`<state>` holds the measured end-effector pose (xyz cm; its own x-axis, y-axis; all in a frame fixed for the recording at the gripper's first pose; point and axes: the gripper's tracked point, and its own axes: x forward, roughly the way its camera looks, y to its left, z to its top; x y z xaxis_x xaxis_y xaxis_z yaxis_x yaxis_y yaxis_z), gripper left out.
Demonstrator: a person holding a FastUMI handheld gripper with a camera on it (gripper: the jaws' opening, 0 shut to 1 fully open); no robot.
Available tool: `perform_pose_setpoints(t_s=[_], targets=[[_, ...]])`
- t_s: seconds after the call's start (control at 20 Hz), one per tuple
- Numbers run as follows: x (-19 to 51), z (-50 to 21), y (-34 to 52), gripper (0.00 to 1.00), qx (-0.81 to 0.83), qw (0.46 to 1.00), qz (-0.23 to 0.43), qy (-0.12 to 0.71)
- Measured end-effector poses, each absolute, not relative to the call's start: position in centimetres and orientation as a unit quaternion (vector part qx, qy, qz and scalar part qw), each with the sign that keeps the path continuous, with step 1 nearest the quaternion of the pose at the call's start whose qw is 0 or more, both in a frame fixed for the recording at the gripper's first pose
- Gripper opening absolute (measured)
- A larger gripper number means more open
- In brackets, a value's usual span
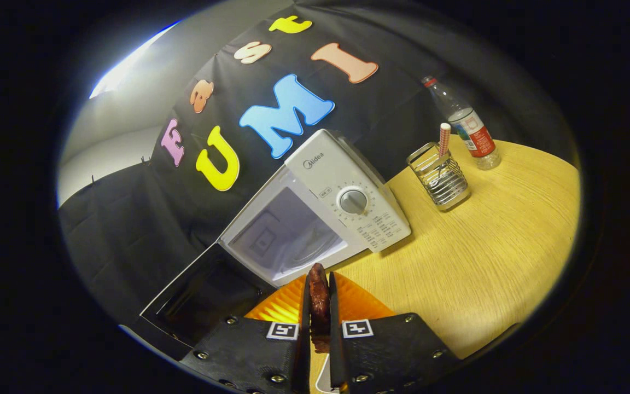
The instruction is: Open the microwave, put the food inside, and close the microwave door.
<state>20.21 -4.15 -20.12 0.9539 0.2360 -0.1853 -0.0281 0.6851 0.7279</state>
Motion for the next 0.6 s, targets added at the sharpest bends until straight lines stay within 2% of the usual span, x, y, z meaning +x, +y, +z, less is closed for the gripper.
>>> perform_pose_setpoints(t_s=[0.25,0.6], targets=[[21.2,-17.6,-1.3,0.14,0.377,0.914,0.087,0.122],[26.3,-16.4,3.4,0.14,0.357,0.924,0.09,0.1]])
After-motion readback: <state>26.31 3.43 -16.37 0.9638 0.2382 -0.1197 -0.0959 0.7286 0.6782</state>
